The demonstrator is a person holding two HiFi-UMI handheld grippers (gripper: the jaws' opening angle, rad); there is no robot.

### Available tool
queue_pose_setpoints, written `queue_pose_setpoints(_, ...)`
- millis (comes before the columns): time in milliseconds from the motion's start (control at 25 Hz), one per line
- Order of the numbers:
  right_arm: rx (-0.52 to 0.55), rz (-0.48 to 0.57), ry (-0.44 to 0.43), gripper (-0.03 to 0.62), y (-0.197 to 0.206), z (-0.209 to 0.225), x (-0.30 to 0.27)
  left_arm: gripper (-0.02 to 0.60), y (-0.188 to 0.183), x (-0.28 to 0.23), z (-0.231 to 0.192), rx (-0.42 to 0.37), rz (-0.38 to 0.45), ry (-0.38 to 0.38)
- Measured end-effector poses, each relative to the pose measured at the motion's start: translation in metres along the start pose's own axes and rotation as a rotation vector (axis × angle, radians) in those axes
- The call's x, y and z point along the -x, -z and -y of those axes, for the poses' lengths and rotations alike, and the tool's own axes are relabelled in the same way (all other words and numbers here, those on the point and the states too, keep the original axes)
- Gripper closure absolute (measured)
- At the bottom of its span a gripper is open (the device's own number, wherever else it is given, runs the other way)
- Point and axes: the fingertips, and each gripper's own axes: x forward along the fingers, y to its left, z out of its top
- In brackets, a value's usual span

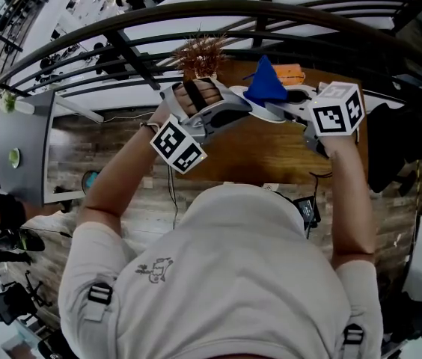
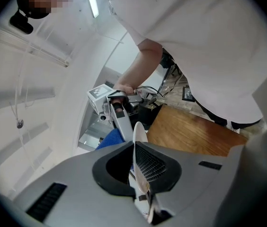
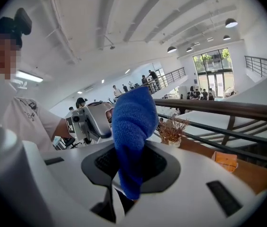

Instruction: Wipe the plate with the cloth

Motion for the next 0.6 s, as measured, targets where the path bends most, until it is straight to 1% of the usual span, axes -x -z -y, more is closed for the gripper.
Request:
queue_pose_setpoints(160,-0.035,-0.011,0.044,0.495,0.014,0.02,0.007,0.561,-0.006,0.002,-0.002,-0.017,0.008,0.001)
queue_pose_setpoints(400,-0.064,-0.039,0.09,0.496,0.024,0.04,0.003,0.561,-0.024,-0.001,-0.006,-0.046,0.047,0.007)
queue_pose_setpoints(480,-0.051,-0.049,0.097,0.496,0.021,0.039,-0.002,0.56,-0.025,-0.003,-0.006,-0.045,0.055,0.009)
queue_pose_setpoints(600,-0.018,-0.049,0.085,0.496,0.01,0.028,-0.01,0.56,-0.022,-0.006,-0.004,-0.034,0.05,0.013)
